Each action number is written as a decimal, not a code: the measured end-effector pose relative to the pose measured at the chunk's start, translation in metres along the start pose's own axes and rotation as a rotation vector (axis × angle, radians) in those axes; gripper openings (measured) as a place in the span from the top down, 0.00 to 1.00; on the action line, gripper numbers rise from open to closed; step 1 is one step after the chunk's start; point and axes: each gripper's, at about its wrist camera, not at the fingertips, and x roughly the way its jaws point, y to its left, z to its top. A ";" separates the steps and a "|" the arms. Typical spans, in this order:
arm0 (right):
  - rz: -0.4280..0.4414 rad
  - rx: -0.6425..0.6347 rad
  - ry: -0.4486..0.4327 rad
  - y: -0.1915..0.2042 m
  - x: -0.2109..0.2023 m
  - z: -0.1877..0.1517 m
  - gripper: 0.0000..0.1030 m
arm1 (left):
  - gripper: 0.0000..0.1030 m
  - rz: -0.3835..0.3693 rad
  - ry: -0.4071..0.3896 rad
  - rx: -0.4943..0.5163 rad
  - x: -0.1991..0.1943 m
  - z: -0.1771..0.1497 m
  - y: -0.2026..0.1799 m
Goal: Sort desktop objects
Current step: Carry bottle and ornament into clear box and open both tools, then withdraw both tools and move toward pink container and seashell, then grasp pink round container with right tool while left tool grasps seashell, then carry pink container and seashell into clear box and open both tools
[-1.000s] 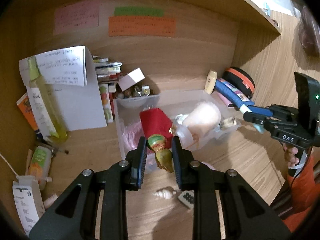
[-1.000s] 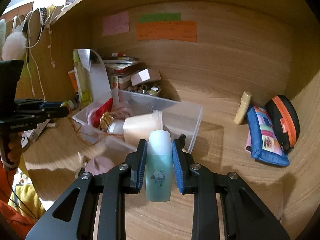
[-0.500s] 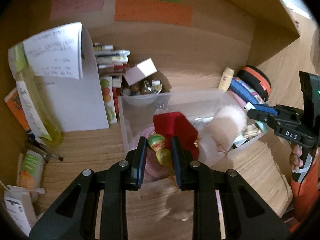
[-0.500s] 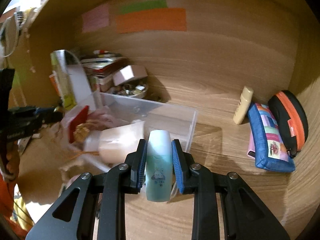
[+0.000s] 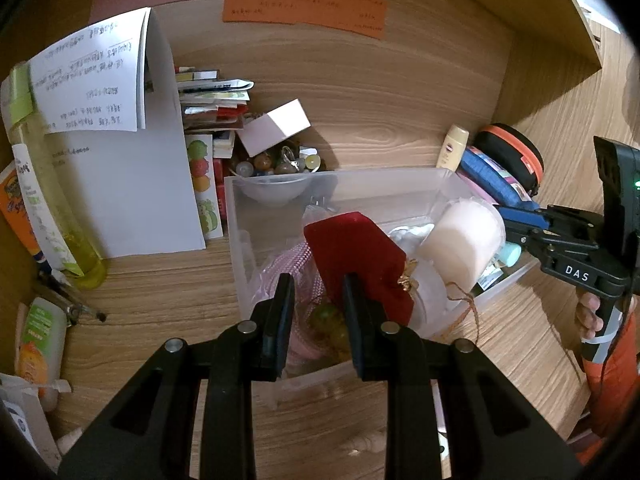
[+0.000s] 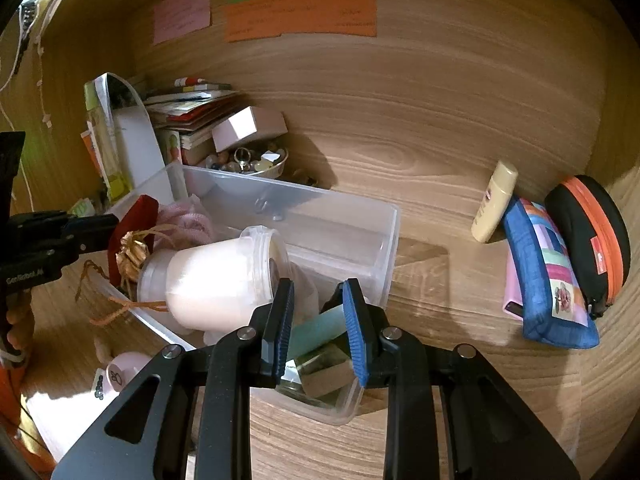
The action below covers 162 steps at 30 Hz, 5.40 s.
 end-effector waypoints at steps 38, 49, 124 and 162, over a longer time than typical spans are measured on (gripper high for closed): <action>0.066 -0.210 -0.021 0.075 -0.056 -0.047 0.37 | 0.13 0.109 -0.031 0.028 -0.069 -0.049 -0.016; 0.143 -0.259 0.149 0.102 -0.016 -0.073 0.35 | 0.19 0.122 0.175 0.032 -0.028 -0.081 -0.004; 0.062 -0.015 -0.058 -0.002 -0.061 -0.018 0.41 | 0.81 0.100 -0.046 0.047 -0.062 -0.016 -0.019; -0.016 -0.013 0.065 -0.012 0.000 0.015 0.41 | 0.50 0.074 0.011 0.041 -0.012 -0.003 -0.014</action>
